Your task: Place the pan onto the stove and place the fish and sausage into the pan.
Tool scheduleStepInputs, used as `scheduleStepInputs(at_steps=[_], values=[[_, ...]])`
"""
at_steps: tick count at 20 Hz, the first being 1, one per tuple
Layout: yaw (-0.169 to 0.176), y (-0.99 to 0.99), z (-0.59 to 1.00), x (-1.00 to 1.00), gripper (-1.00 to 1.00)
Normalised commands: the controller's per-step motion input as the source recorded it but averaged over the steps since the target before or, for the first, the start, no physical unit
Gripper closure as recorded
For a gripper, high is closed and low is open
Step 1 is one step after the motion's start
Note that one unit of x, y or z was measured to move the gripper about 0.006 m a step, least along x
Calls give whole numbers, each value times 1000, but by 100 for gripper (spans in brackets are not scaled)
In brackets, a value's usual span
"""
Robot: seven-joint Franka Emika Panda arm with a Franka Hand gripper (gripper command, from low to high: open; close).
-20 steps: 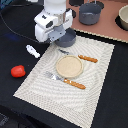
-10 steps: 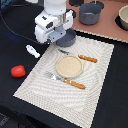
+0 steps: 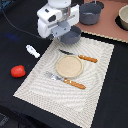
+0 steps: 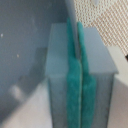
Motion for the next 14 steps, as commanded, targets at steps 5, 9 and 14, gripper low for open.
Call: scheduleStepInputs(at_steps=[5, 9, 14], values=[[-12, 225, 567, -654, 100], [0, 484, 305, -821, 100], [0, 819, 92, -399, 100]])
